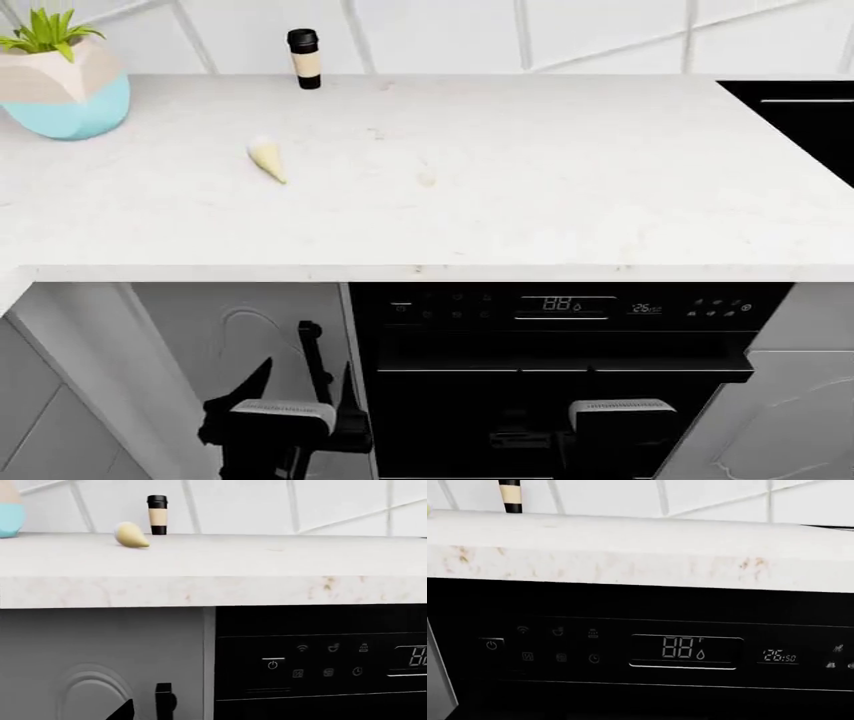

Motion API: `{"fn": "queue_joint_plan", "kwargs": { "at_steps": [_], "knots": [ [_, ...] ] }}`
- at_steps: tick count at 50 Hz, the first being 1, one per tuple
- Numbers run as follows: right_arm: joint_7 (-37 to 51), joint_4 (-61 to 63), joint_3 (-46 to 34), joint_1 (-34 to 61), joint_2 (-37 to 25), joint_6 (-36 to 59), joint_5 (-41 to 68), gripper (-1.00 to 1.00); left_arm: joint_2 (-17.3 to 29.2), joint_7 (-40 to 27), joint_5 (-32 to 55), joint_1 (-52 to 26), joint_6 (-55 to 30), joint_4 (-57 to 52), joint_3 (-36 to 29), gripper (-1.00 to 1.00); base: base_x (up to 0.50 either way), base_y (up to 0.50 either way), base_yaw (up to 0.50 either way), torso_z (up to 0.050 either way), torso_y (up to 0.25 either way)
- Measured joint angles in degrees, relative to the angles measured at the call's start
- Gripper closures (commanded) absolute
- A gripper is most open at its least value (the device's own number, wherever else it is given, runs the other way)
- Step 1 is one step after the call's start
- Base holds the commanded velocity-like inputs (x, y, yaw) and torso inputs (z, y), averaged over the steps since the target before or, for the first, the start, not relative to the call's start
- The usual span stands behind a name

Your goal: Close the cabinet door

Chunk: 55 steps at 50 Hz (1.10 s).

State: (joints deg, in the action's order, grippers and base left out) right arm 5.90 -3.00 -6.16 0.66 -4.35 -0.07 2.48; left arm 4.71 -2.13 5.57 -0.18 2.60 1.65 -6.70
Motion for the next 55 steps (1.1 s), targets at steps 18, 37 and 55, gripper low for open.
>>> {"fn": "queue_joint_plan", "kwargs": {
  "at_steps": [18, 37, 55],
  "knots": [
    [1.7, 2.5, -1.1, -0.4, -1.4, 1.4, 1.1, -1.00, 1.8, -0.3, 1.8, 0.2, -1.2, -2.6, -1.6, -1.00, 0.00, 0.00, 0.00, 0.050, 0.025],
    [3.0, 41.7, 2.7, 13.7, -9.5, 37.6, 1.9, -1.00, 9.6, -4.8, 12.3, -14.2, -28.1, -33.7, 5.2, -1.00, 0.00, 0.00, 0.00, 0.050, 0.025],
    [0.5, 53.7, 0.1, 50.7, -13.5, 72.0, 5.2, -1.00, 13.7, -10.2, 21.9, -49.9, -52.0, -41.0, 10.9, -1.00, 0.00, 0.00, 0.00, 0.050, 0.025]
  ]
}}
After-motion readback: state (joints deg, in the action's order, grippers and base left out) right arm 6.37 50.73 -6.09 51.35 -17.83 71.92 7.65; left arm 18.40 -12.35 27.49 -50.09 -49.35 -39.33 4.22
